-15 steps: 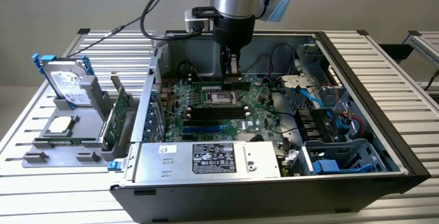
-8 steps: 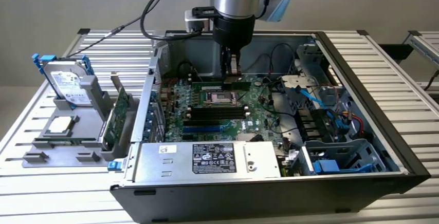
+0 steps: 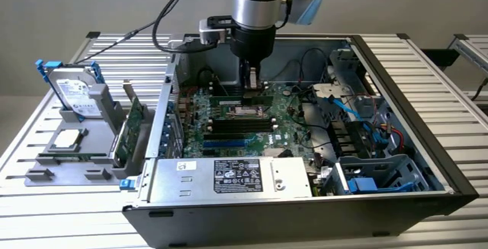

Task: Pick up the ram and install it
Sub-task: 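Insert the ram into the slot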

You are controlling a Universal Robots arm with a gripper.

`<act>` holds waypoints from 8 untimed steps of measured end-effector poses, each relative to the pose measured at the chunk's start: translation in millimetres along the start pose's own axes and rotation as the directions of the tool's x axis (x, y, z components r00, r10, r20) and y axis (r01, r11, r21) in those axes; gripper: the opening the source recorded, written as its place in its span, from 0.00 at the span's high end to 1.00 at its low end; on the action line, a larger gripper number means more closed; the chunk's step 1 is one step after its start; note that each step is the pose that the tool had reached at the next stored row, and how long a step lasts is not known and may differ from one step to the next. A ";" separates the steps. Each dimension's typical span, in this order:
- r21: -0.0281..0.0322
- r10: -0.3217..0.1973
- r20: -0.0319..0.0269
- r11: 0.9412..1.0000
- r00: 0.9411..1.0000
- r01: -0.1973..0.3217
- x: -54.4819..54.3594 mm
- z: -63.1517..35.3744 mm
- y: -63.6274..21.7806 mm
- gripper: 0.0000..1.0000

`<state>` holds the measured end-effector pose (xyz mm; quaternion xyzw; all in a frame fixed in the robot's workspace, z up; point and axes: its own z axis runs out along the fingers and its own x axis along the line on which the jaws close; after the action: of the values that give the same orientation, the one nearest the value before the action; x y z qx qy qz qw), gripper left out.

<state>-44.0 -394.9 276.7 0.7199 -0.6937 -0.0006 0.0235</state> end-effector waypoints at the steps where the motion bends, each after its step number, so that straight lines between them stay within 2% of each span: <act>1: 0.000 0.000 0.000 1.000 1.000 0.000 0.0 1.8 -0.2 0.85; 8: 0.000 0.001 0.000 1.000 1.000 -0.001 -0.1 14.5 -1.7 0.85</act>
<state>-42.8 -395.1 262.1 0.7197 -0.6939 -0.0007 0.0235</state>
